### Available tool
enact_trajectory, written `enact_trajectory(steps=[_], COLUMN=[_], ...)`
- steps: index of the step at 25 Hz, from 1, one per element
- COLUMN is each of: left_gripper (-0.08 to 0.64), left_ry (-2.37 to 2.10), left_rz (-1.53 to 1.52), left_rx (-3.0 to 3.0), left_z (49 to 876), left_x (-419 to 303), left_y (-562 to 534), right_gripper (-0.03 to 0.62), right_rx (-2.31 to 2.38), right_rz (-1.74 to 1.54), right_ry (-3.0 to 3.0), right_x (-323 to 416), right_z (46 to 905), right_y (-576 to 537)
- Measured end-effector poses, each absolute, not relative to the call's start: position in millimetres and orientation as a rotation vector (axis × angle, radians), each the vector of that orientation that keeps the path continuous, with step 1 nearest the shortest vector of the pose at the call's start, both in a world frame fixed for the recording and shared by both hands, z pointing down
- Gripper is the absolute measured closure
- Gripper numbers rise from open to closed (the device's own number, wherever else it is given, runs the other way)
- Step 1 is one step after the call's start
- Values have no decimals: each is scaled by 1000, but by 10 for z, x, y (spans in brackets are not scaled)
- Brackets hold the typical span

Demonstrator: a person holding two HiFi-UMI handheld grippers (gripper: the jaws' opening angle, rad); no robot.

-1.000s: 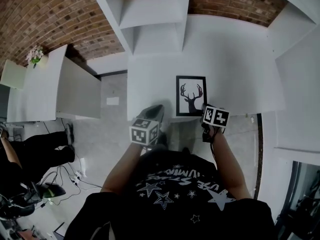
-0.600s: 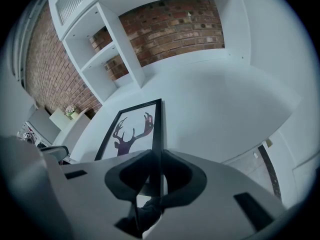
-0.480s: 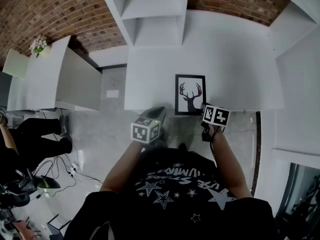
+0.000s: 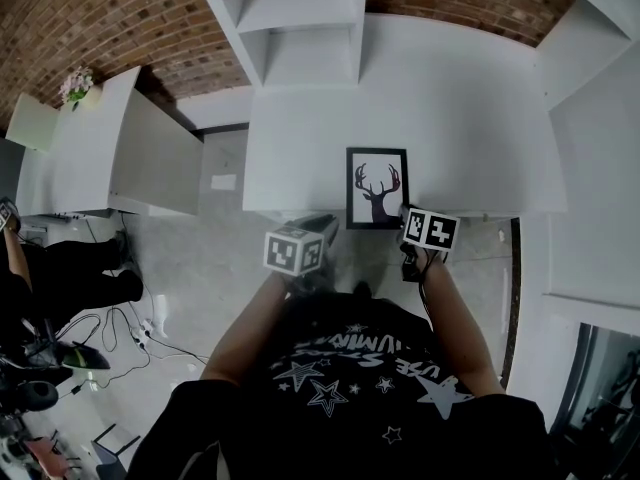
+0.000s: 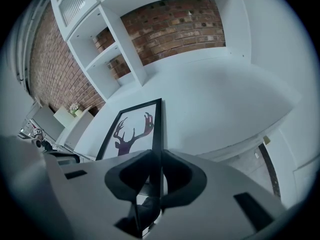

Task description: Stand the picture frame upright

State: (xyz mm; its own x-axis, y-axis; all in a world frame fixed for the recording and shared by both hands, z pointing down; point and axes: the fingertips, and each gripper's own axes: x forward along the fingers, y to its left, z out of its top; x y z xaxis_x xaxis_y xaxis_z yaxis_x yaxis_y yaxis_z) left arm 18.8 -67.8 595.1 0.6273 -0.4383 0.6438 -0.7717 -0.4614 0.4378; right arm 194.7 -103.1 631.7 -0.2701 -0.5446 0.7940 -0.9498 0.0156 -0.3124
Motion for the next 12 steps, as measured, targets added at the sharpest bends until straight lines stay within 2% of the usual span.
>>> enact_trajectory(steps=[2, 3, 5, 12], left_gripper=[536, 512, 392, 353], left_ry=[-946, -932, -873, -775], left_rz=[587, 588, 588, 567], left_rx=[2097, 2086, 2047, 1945], left_z=[5983, 6004, 6061, 6206], left_x=[206, 227, 298, 479], left_y=[-666, -649, -582, -433], right_gripper=[514, 514, 514, 514], right_rx=[1518, 1515, 1510, 1497], right_rz=[1174, 1173, 1172, 1172], right_ry=[-1846, -1848, -1851, -1859], right_x=[1948, 1949, 1955, 1995], right_z=[6319, 6319, 6320, 6311], right_y=[-1011, -1002, -980, -881])
